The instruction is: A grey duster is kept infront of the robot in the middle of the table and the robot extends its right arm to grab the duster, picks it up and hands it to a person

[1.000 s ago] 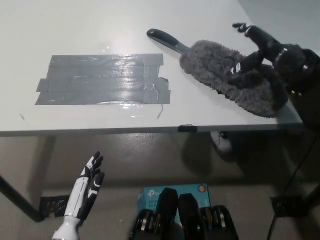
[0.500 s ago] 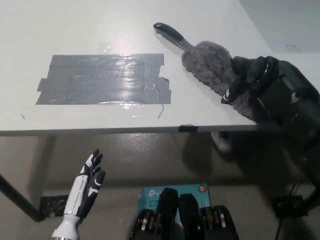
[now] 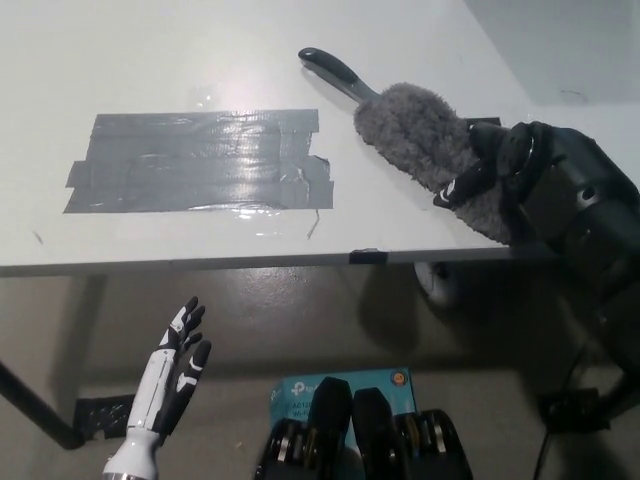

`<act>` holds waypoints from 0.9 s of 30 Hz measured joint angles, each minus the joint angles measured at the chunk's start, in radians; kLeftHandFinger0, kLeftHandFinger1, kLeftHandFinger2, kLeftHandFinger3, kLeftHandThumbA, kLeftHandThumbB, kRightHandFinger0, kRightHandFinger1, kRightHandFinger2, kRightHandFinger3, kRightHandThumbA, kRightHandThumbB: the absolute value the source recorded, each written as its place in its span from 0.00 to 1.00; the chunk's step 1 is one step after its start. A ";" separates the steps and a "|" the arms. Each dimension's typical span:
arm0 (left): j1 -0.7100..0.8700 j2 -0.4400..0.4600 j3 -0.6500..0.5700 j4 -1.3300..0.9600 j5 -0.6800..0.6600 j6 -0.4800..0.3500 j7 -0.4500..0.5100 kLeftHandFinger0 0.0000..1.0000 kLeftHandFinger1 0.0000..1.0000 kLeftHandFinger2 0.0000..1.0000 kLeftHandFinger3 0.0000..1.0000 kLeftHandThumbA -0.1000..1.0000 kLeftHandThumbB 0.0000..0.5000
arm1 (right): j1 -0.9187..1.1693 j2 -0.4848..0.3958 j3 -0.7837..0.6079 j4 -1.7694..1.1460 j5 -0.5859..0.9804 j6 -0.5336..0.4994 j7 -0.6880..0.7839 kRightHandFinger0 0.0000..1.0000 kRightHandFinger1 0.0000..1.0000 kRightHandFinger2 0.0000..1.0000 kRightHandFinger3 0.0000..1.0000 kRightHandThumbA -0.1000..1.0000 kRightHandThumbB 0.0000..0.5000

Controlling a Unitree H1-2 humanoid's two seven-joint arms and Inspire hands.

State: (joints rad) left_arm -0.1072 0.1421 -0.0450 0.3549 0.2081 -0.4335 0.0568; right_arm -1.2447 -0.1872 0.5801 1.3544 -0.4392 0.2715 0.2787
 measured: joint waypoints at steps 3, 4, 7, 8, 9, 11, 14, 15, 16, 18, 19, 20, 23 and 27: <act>0.000 0.000 0.000 -0.005 0.000 0.000 0.000 0.96 1.00 1.00 1.00 0.96 0.50 | 0.012 -0.001 -0.007 -0.001 -0.009 -0.011 -0.056 0.43 0.46 0.55 1.00 0.00 0.39; 0.000 0.000 0.000 -0.004 0.000 0.000 0.000 0.96 1.00 1.00 1.00 0.96 0.50 | 0.012 -0.002 -0.005 -0.002 -0.012 -0.015 -0.062 0.44 0.48 0.56 1.00 0.00 0.40; 0.000 0.001 0.000 -0.004 0.000 0.000 0.000 0.96 1.00 1.00 1.00 0.95 0.50 | 0.012 -0.017 -0.007 -0.010 -0.025 -0.037 -0.094 0.54 0.54 0.57 1.00 0.00 0.34; 0.000 0.001 0.000 -0.004 0.000 0.000 0.000 0.96 1.00 1.00 1.00 0.96 0.51 | 0.012 -0.019 -0.010 -0.012 -0.026 -0.043 -0.100 0.35 0.39 0.46 1.00 0.00 0.34; 0.000 0.001 0.000 -0.004 0.000 0.000 0.000 0.95 1.00 1.00 1.00 0.96 0.50 | 0.013 -0.020 -0.013 -0.013 -0.026 -0.046 -0.102 0.32 0.38 0.48 1.00 0.00 0.30; 0.000 0.001 0.000 -0.004 0.000 0.000 0.000 0.95 1.00 1.00 1.00 0.96 0.50 | 0.017 -0.022 -0.024 -0.020 -0.026 -0.056 -0.109 0.36 0.45 0.50 1.00 0.00 0.31; 0.000 0.001 0.000 -0.004 0.000 0.000 0.000 0.96 1.00 1.00 1.00 0.96 0.50 | 0.031 -0.029 -0.049 -0.036 -0.026 -0.071 -0.118 0.37 0.49 0.51 1.00 0.00 0.31; 0.000 0.001 0.000 -0.004 0.000 0.000 0.000 0.96 1.00 1.00 1.00 0.96 0.50 | 0.032 -0.030 -0.049 -0.036 -0.026 -0.072 -0.118 0.31 0.45 0.48 1.00 0.00 0.35; 0.000 0.001 0.000 -0.004 -0.001 0.000 0.000 0.95 1.00 1.00 1.00 0.96 0.48 | 0.037 -0.033 -0.058 -0.041 -0.026 -0.079 -0.120 0.30 0.44 0.47 1.00 0.00 0.33; 0.001 0.000 -0.001 -0.004 -0.001 0.000 0.000 0.94 1.00 1.00 1.00 0.96 0.48 | 0.044 -0.036 -0.067 -0.052 -0.026 -0.087 -0.120 0.24 0.45 0.45 0.94 0.00 0.35; 0.001 0.001 -0.001 -0.004 -0.001 0.000 0.000 0.94 1.00 1.00 1.00 0.96 0.48 | 0.045 -0.037 -0.070 -0.056 -0.025 -0.088 -0.120 0.21 0.49 0.46 0.90 0.00 0.37; 0.001 0.000 -0.001 -0.004 -0.001 0.000 0.000 0.94 1.00 1.00 1.00 0.96 0.48 | 0.049 -0.039 -0.078 -0.061 -0.024 -0.090 -0.120 0.17 0.50 0.46 0.72 0.00 0.37; 0.001 0.001 -0.001 -0.004 -0.001 0.000 0.000 0.94 1.00 1.00 1.00 0.96 0.50 | 0.063 -0.047 -0.108 -0.079 -0.017 -0.100 -0.120 0.22 0.72 0.72 0.48 0.00 0.37; 0.001 0.001 -0.001 -0.004 -0.001 0.000 0.000 0.93 1.00 1.00 1.00 0.96 0.50 | 0.084 -0.058 -0.151 -0.109 0.001 -0.113 -0.117 0.18 0.62 0.93 0.27 0.00 0.38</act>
State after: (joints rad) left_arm -0.1064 0.1427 -0.0462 0.3512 0.2068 -0.4337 0.0564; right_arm -1.1611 -0.2450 0.4292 1.2458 -0.4377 0.1584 0.1619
